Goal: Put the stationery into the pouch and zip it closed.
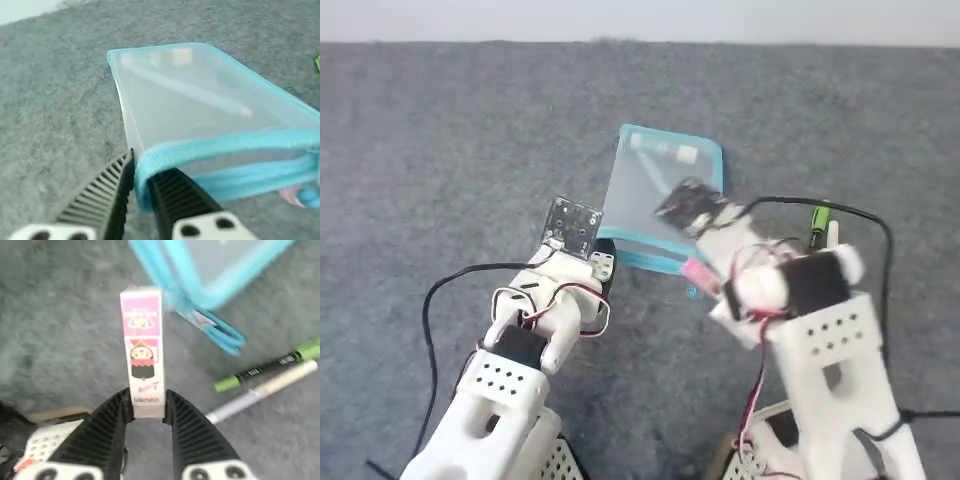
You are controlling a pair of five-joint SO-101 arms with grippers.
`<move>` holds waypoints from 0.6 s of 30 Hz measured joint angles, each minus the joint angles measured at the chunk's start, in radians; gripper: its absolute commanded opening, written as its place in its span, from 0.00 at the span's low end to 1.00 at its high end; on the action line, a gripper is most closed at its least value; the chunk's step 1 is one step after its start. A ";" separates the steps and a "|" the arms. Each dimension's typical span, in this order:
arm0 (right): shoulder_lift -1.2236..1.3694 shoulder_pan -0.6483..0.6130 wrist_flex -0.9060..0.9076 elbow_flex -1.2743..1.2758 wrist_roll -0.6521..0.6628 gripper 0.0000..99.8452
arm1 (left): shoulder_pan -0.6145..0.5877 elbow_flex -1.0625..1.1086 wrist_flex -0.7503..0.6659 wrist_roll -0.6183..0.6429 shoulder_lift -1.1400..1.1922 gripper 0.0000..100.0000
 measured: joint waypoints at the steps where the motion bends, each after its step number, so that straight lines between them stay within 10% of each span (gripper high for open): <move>1: 0.020 -0.021 -0.008 0.000 -0.026 0.01 | 0.000 0.000 0.000 0.000 0.000 0.01; 18: 0.526 -0.068 -0.071 -0.242 -0.192 0.01 | 0.000 0.000 0.000 0.003 0.000 0.01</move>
